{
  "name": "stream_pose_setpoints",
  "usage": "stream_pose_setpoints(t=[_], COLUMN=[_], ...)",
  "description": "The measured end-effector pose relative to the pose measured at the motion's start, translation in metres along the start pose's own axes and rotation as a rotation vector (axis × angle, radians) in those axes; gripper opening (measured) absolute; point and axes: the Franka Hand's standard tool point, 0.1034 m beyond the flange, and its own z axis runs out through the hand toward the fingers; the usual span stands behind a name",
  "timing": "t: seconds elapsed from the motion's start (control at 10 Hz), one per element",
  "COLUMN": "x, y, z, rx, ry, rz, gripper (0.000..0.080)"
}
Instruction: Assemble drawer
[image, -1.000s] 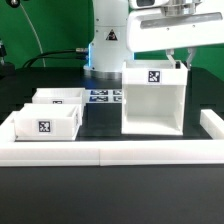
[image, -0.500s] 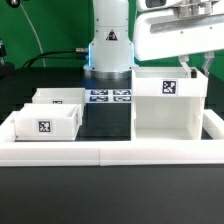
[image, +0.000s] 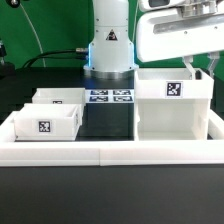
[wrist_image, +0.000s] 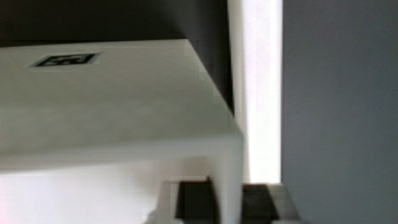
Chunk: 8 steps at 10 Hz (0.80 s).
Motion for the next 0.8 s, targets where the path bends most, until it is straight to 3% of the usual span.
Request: stream_pose_setpoints(t=[0.8], x=[0.0093], y=[0.001], z=[-0.0032], rx=[0.016], ry=[0.021], rz=[0.45], gripper=[0.0047])
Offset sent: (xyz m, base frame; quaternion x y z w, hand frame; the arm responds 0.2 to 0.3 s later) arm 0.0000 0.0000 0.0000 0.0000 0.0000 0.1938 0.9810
